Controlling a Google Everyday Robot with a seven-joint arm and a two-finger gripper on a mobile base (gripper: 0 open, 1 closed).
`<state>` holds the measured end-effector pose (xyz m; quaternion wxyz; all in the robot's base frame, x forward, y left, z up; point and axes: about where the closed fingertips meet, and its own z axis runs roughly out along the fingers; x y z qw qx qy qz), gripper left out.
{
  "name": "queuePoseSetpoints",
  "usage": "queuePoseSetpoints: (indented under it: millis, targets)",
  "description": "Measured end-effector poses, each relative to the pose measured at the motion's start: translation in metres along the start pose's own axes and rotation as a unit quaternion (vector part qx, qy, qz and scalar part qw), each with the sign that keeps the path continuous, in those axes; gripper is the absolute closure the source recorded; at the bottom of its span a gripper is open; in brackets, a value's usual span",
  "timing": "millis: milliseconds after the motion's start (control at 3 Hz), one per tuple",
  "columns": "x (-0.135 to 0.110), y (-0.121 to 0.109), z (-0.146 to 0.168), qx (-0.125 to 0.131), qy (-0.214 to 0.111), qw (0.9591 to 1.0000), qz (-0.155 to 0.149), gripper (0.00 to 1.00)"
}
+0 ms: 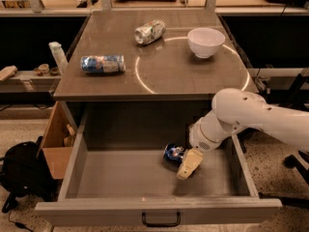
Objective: Place pepsi can into top drawer
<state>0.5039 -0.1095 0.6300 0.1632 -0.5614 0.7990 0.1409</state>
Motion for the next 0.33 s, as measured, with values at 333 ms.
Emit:
queuePoseSetpoints:
  millis: [333]
  targets:
    - [0.0,0.0,0.0,0.0,0.0,1.0,0.0,0.0]
